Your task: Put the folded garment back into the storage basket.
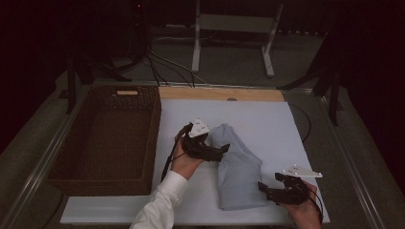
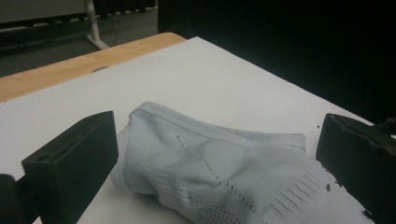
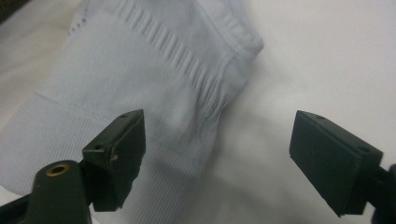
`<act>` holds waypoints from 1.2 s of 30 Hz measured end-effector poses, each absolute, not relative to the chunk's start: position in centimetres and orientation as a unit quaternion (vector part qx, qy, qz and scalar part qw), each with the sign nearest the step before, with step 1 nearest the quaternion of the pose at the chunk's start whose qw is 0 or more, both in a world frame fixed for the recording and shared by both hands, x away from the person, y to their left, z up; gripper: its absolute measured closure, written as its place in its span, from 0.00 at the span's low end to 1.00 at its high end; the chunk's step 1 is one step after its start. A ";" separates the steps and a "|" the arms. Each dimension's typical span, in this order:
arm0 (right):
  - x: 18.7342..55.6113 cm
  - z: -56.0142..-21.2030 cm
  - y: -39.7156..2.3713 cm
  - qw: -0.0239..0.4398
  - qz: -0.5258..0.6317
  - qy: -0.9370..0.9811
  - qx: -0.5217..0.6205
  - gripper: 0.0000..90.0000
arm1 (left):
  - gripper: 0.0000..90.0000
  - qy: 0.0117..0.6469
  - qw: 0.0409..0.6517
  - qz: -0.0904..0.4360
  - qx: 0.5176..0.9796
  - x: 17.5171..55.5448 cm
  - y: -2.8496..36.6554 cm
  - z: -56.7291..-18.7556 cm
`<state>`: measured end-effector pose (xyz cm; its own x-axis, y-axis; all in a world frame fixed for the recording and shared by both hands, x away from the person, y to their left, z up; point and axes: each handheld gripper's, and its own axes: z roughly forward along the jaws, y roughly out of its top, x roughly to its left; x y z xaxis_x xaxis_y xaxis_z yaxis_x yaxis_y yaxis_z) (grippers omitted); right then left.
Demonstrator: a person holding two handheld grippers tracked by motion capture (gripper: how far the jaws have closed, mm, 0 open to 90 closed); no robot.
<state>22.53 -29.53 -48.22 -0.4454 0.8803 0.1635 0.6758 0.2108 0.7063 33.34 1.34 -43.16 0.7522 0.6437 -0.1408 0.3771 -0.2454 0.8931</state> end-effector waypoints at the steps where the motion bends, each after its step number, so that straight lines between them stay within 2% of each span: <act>1: 22.5 -48.3 -29.5 0.137 0.366 0.767 0.508 0.21 | 0.00 0.328 0.519 0.128 0.779 33.3 1.3 -43.1; 7: 22.5 -48.9 -29.0 0.124 0.352 0.777 0.507 0.26 | 0.00 0.326 0.519 0.126 0.780 33.4 1.1 -43.1; 16: 22.7 -49.8 -28.1 0.104 0.326 0.796 0.500 0.40 | 0.00 0.327 0.519 0.125 0.780 33.4 1.1 -43.1; 31: 22.8 -50.5 -27.1 0.095 0.298 0.806 0.504 0.42 | 0.00 0.326 0.519 0.124 0.780 33.4 1.0 -43.1; 36: 22.5 -50.5 -26.4 0.086 0.299 0.814 0.491 0.48 | 0.00 0.326 0.519 0.123 0.781 33.3 0.8 -43.2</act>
